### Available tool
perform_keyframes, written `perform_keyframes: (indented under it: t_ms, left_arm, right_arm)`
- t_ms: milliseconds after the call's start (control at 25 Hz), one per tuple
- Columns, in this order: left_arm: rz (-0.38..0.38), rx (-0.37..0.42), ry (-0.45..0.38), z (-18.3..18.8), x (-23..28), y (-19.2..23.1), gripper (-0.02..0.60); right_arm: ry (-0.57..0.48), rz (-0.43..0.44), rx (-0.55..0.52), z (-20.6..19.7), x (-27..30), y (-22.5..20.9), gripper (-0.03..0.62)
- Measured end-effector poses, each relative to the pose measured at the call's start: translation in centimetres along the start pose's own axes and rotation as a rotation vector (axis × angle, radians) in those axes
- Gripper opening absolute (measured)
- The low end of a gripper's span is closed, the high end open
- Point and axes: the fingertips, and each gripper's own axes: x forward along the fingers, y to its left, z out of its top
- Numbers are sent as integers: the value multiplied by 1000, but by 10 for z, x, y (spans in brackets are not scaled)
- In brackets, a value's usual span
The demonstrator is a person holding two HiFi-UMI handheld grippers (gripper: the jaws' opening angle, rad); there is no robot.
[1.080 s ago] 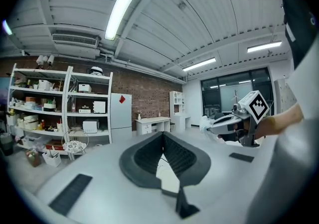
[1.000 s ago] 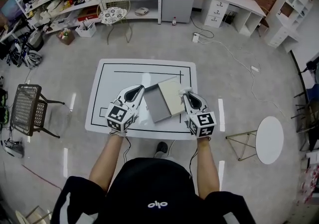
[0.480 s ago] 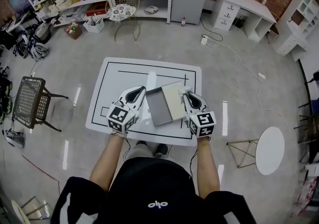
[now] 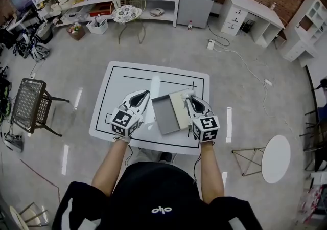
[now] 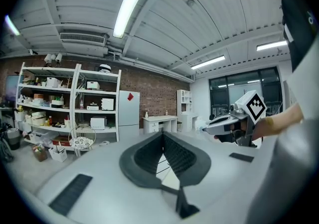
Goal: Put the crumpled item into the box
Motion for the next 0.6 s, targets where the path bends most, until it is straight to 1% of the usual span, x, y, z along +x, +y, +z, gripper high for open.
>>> perform_keyframes:
  t_ms: [280, 600]
  left_arm:
    - [-16, -13, 3, -5, -2, 23, 8]
    - [-63, -34, 5, -22, 4, 40, 8]
  right_arm:
    - [11, -14, 0, 5, 21, 10, 38]
    - [62, -9, -2, -7, 55, 18, 38]
